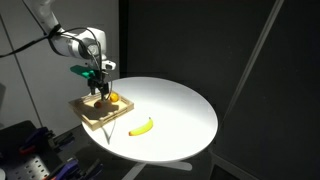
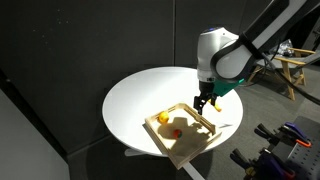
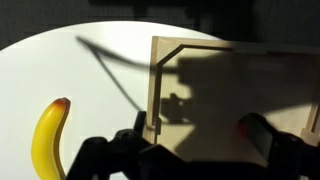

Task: Take the strawberry off of the tray

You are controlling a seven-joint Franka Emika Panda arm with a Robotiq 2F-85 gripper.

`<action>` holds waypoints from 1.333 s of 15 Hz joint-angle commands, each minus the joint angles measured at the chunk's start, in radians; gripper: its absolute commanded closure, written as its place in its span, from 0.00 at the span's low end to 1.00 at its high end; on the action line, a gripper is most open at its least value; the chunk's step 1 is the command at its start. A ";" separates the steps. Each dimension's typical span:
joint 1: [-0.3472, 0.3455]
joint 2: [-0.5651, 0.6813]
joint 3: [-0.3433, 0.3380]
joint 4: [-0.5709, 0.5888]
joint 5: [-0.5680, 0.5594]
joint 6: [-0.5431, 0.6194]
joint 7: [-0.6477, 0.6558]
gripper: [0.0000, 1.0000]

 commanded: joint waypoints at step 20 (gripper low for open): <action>0.162 0.271 -0.044 0.226 -0.070 0.015 0.116 0.00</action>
